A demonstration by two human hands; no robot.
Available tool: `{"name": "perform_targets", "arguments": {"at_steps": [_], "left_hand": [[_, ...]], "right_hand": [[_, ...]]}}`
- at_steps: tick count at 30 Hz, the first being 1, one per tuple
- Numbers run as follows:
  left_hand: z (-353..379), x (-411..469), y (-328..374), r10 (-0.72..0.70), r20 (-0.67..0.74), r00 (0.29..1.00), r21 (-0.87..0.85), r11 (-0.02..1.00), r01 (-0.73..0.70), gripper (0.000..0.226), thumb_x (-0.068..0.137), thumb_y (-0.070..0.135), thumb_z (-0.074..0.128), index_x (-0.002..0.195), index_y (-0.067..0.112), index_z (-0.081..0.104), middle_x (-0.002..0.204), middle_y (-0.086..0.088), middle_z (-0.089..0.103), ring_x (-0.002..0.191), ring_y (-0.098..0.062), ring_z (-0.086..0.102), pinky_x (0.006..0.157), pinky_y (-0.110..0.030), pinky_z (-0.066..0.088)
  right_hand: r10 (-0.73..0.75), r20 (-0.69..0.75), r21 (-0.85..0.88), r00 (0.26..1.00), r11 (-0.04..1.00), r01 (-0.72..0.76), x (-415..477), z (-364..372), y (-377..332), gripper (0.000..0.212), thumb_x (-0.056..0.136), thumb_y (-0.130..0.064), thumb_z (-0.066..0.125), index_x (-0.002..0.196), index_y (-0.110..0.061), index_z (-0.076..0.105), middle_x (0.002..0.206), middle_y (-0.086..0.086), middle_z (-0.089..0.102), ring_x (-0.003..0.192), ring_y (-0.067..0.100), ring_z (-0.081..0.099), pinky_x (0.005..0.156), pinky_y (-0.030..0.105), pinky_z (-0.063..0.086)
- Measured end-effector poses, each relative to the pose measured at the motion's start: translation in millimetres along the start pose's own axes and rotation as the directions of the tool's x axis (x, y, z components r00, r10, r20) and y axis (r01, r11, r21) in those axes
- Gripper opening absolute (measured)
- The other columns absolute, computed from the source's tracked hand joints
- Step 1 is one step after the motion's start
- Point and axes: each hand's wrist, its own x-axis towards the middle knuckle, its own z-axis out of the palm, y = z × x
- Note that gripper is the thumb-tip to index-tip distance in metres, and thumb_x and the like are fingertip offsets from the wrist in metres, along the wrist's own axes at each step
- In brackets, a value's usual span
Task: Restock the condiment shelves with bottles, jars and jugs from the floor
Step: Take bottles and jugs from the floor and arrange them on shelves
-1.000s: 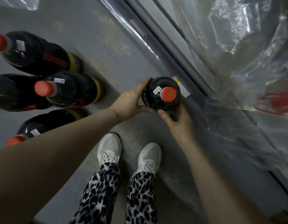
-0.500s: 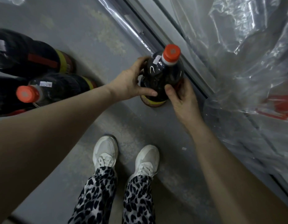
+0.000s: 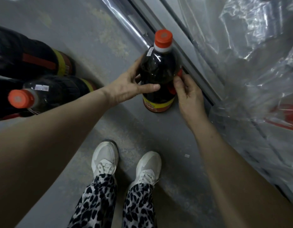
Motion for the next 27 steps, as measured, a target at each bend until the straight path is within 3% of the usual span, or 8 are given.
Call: {"name": "perform_targets", "arguments": {"at_steps": [3, 7, 10, 13, 19, 21, 24, 27], "left_hand": [[-3, -10, -2, -0.030, -0.023, 0.999, -0.024, 0.999, 0.029, 0.094, 0.075, 0.032, 0.076, 0.154, 0.030, 0.026, 0.149, 0.010, 0.044, 0.137, -0.007, 0.042, 0.113, -0.030, 0.039], [-1, -32, -3, -0.080, -0.042, 0.996, -0.030, 0.996, 0.079, 0.093, 0.069, 0.043, 0.083, 0.149, 0.034, 0.037, 0.139, 0.012, 0.055, 0.120, 0.006, 0.054, 0.099, -0.017, 0.046], [3, -58, 4, -0.130, -0.023, 0.991, -0.092, 0.988, 0.127, 0.085, 0.070, 0.040, 0.083, 0.145, 0.037, 0.042, 0.132, 0.014, 0.060, 0.121, 0.002, 0.056, 0.103, -0.023, 0.047], [7, -88, 22, -0.149, 0.000, 0.989, -0.142, 0.979, 0.147, 0.085, 0.071, 0.035, 0.078, 0.147, 0.033, 0.039, 0.136, 0.012, 0.059, 0.126, -0.001, 0.054, 0.106, -0.026, 0.045], [7, -146, 80, -0.161, 0.046, 0.986, -0.135, 0.977, 0.165, 0.075, 0.074, 0.028, 0.077, 0.141, 0.028, 0.044, 0.128, 0.013, 0.063, 0.117, 0.004, 0.058, 0.093, -0.015, 0.049], [9, -166, 106, -0.162, 0.048, 0.986, -0.113, 0.980, 0.166, 0.071, 0.074, 0.033, 0.077, 0.138, 0.033, 0.046, 0.128, 0.014, 0.063, 0.117, 0.002, 0.058, 0.094, -0.016, 0.048], [12, -196, 143, -0.158, 0.010, 0.987, -0.099, 0.982, 0.158, 0.074, 0.072, 0.043, 0.076, 0.138, 0.037, 0.044, 0.123, 0.019, 0.061, 0.107, 0.012, 0.057, 0.081, -0.006, 0.048], [15, -228, 179, -0.141, -0.046, 0.989, -0.086, 0.987, 0.136, 0.083, 0.070, 0.050, 0.074, 0.143, 0.031, 0.042, 0.126, 0.017, 0.059, 0.110, 0.006, 0.055, 0.084, -0.010, 0.046]], "right_hand": [[0.000, -0.013, -0.085, 1.000, 0.996, -0.001, -3, 2, -7, 0.036, 0.100, -0.044, 0.051, 0.096, -0.012, 0.067, 0.089, 0.007, 0.069, 0.089, 0.022, 0.064, 0.083, 0.049, 0.050], [0.070, -0.006, -0.124, 0.998, 0.990, -0.070, -31, 2, -20, 0.033, 0.103, -0.034, 0.052, 0.099, -0.008, 0.072, 0.092, 0.007, 0.072, 0.090, 0.019, 0.065, 0.079, 0.032, 0.048], [0.149, 0.025, -0.098, 0.988, 0.984, -0.146, -57, -3, -39, 0.034, 0.103, -0.036, 0.051, 0.093, -0.011, 0.071, 0.083, 0.002, 0.071, 0.080, 0.012, 0.063, 0.068, 0.023, 0.044], [0.163, 0.062, -0.087, 0.985, 0.984, -0.158, -79, -14, -64, 0.035, 0.103, -0.038, 0.050, 0.096, -0.013, 0.073, 0.087, 0.001, 0.073, 0.082, 0.010, 0.065, 0.070, 0.028, 0.046], [0.218, 0.070, -0.018, 0.974, 0.976, -0.217, -119, -47, -126, 0.029, 0.101, -0.042, 0.053, 0.096, -0.022, 0.074, 0.090, -0.001, 0.074, 0.090, 0.019, 0.070, 0.083, 0.052, 0.055], [0.230, 0.055, 0.005, 0.972, 0.973, -0.230, -133, -57, -153, 0.028, 0.101, -0.042, 0.054, 0.088, -0.026, 0.072, 0.088, 0.000, 0.074, 0.089, 0.022, 0.070, 0.083, 0.054, 0.055], [0.197, 0.037, 0.009, 0.980, 0.980, -0.198, -148, -71, -192, 0.028, 0.102, -0.038, 0.054, 0.085, -0.024, 0.070, 0.086, 0.008, 0.073, 0.088, 0.029, 0.069, 0.081, 0.056, 0.053], [0.174, 0.041, 0.021, 0.984, 0.984, -0.175, -162, -87, -236, 0.018, 0.102, -0.035, 0.054, 0.098, -0.030, 0.071, 0.086, -0.018, 0.073, 0.087, 0.001, 0.067, 0.082, 0.041, 0.054]]}}
